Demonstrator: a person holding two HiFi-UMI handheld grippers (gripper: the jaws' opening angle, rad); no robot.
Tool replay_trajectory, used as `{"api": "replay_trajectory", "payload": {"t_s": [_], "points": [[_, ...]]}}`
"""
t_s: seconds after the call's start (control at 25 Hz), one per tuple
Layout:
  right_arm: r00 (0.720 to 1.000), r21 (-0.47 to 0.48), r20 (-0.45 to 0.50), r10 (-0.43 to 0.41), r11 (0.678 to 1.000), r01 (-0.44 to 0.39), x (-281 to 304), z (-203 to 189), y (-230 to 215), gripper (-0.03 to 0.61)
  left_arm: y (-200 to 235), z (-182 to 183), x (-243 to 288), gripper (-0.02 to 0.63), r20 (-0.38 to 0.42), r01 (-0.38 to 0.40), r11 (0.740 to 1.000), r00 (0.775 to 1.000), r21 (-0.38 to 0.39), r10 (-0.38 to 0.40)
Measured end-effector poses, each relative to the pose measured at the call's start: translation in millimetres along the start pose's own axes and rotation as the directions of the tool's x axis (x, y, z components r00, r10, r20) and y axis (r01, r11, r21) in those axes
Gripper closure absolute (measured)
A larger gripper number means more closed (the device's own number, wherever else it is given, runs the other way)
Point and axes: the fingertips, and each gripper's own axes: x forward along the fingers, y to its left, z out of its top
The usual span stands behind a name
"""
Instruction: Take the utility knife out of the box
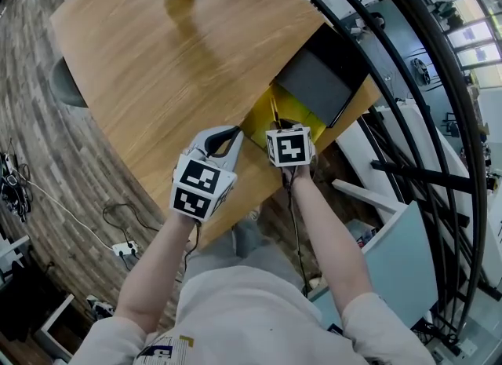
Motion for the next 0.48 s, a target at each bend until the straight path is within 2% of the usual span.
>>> {"api": "replay_trajectory", "payload": {"t_s": [0.32,0.48], "points": [[0.993,-0.009,0.118,0.014,1.0,-0.013,-59,20,-12,0.514,-14,22,-16,0.612,0.035,-0.011,0.999,0.999,0.043,0.01],[0.973,0.006,0.229,-0.008,1.0,0.007,-106,39,-17,0.513,-20,42,-31,0.612,0.088,-0.028,0.997,0.996,0.066,0.022]]}}
